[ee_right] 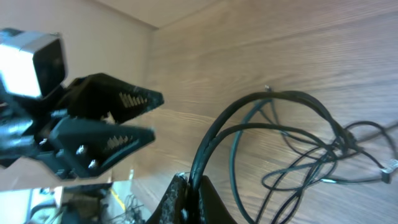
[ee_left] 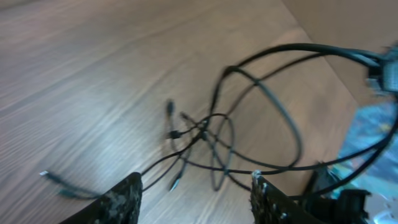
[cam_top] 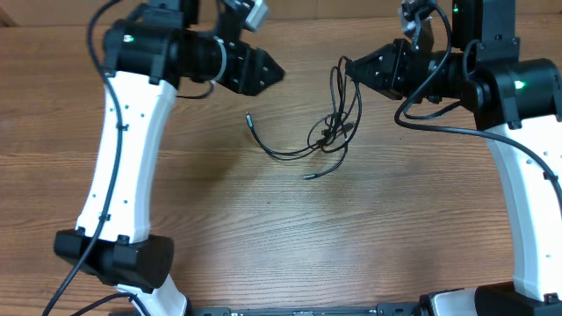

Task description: Untangle cables

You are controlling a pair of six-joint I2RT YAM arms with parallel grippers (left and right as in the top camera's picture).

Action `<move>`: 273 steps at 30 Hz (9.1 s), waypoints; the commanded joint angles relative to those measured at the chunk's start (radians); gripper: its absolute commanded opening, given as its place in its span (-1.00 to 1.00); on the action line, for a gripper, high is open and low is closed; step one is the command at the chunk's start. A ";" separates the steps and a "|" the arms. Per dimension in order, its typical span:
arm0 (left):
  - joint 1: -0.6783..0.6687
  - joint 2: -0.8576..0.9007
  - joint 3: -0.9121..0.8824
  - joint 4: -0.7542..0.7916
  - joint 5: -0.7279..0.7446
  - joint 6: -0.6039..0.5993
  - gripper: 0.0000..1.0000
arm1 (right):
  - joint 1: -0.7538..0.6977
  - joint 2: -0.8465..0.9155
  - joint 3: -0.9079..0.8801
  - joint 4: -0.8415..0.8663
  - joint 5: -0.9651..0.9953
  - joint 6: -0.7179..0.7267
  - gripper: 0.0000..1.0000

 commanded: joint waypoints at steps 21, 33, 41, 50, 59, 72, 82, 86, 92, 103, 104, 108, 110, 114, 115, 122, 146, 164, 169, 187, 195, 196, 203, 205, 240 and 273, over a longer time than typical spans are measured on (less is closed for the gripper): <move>-0.256 0.182 -0.109 0.282 0.095 -0.256 0.45 | -0.002 -0.010 0.023 -0.101 0.141 -0.037 -0.93; -0.179 0.151 -0.016 0.222 -0.198 -0.322 -0.91 | -0.002 0.001 -0.030 -0.137 0.469 -0.029 -0.92; 0.017 -0.057 0.122 0.199 -0.117 -0.327 -0.91 | -0.002 0.073 -0.175 -0.114 0.519 -0.028 -0.92; 0.171 -0.243 0.129 0.220 -0.114 -0.331 -0.91 | -0.004 0.240 -0.245 -0.059 0.541 -0.027 -0.93; 0.178 -0.268 0.127 0.245 -0.014 -0.330 -0.92 | -0.004 0.259 -0.203 -0.039 0.336 -0.219 -0.35; 0.154 -0.190 0.127 0.121 0.103 -0.311 -0.92 | 0.053 0.218 -0.014 -0.098 -0.235 -0.827 1.00; 0.155 -0.190 0.128 0.076 0.149 -0.306 -0.92 | 0.281 0.233 -0.014 0.072 -0.075 -0.837 0.95; 0.156 -0.190 0.128 0.093 0.178 -0.307 -0.92 | 0.321 0.280 -0.014 0.157 0.074 -0.634 -0.20; 0.243 -0.205 0.130 0.204 0.166 -0.347 -0.92 | 0.297 0.313 -0.015 0.121 0.445 -0.237 -0.92; 0.505 -0.207 0.130 0.282 0.167 -0.398 -0.92 | 0.014 0.317 -0.015 -0.088 0.802 0.145 -0.92; 0.519 -0.207 0.130 0.286 0.167 -0.399 -0.91 | -0.011 0.317 -0.015 -0.101 0.803 0.144 -0.92; 0.567 -0.207 0.130 0.330 0.170 -0.415 -0.91 | -0.096 0.317 -0.015 -0.134 0.803 0.101 -0.92; 0.602 -0.210 0.130 0.368 0.172 -0.452 -0.92 | -0.156 0.320 -0.015 -0.143 0.803 0.075 -0.93; 0.643 -0.221 0.130 0.415 0.189 -0.465 -0.92 | -0.232 0.333 -0.015 -0.150 0.802 0.045 -0.93; 0.651 -0.228 0.130 0.426 0.189 -0.465 -0.91 | -0.253 0.340 -0.015 -0.152 0.803 0.037 -0.93; 0.694 -0.254 0.130 0.466 0.204 -0.477 -0.92 | -0.338 0.397 -0.015 -0.164 0.642 -0.101 -0.93; 0.750 -0.229 0.126 0.107 -0.721 -0.590 -0.91 | -0.194 0.385 -0.013 -0.165 0.532 -0.243 1.00; 0.753 0.169 0.126 0.080 -1.112 -0.592 -0.92 | -0.102 0.326 -0.013 -0.212 0.531 -0.242 1.00; 0.753 0.331 0.126 0.076 -1.033 -0.591 0.28 | -0.087 0.326 -0.013 -0.221 0.531 -0.243 1.00; 0.614 0.060 0.204 0.000 -0.543 -0.467 0.83 | -0.119 0.326 -0.013 -0.192 0.521 -0.154 1.00; 0.141 0.192 0.170 -0.069 -0.443 -0.269 0.82 | -0.180 0.327 -0.013 -0.182 0.450 -0.167 1.00; 0.105 0.216 0.171 -0.064 -0.443 -0.246 0.82 | -0.180 0.327 -0.013 -0.181 0.450 -0.167 1.00; -0.094 0.431 0.171 -0.021 -0.413 -0.080 0.65 | -0.180 0.327 -0.013 -0.197 0.454 -0.197 1.00; -0.115 0.478 0.171 -0.016 -0.405 -0.070 0.40 | -0.180 0.327 -0.013 -0.197 0.454 -0.197 1.00; -0.126 0.233 0.428 -0.062 -0.462 -0.248 -0.91 | -0.174 0.334 -0.014 -0.190 0.423 -0.220 1.00; -0.061 -0.092 0.428 0.114 -0.504 -0.436 -0.91 | 0.188 0.379 -0.015 0.058 0.079 -0.303 0.67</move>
